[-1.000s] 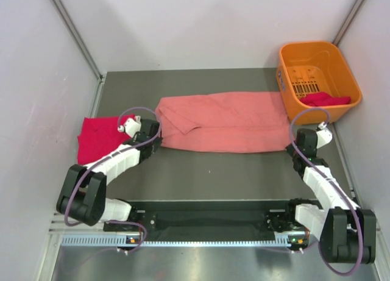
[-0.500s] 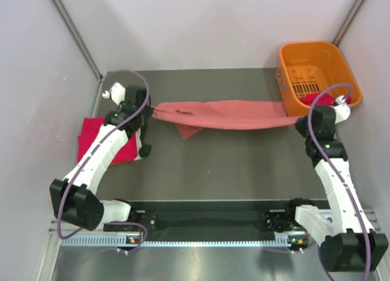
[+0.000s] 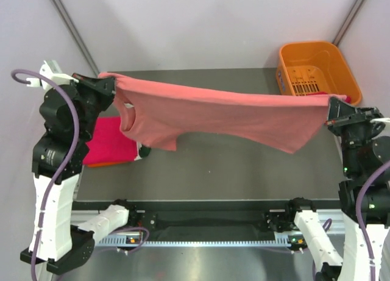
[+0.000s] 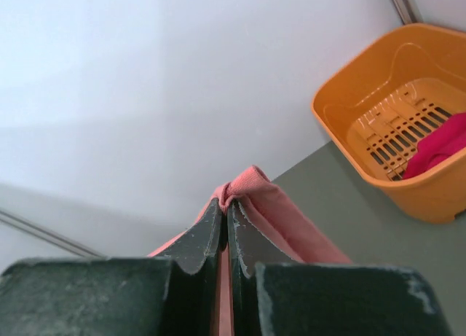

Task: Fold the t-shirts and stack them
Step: Fold the tshirt

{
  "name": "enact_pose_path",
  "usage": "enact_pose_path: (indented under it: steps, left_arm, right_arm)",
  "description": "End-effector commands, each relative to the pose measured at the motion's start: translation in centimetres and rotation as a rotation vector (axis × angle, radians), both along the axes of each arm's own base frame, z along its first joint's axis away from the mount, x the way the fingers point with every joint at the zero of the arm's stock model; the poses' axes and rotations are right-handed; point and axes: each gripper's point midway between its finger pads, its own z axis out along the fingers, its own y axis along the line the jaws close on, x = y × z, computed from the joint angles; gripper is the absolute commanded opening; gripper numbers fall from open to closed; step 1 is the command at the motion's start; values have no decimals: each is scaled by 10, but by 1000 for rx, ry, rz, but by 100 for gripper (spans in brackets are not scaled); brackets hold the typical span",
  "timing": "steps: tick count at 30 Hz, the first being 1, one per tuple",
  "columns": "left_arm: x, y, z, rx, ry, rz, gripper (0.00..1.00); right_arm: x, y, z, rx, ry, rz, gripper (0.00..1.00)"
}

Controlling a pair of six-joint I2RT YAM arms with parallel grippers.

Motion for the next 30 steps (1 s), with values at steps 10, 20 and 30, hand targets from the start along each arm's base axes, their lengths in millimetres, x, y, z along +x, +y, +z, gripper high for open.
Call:
enact_pose_path:
  steps: [10,20,30]
  left_arm:
    - [99,-11,-43,106,171,7,0]
    - [208,11,-8,5,94,-76,0]
    - [256,6,-25,-11,-20,-242,0]
  right_arm:
    - [93,8,-25,8,153,50,0]
    - [189,15,24,22,151,111,0]
    - [254,26,-11,144,221,319,0]
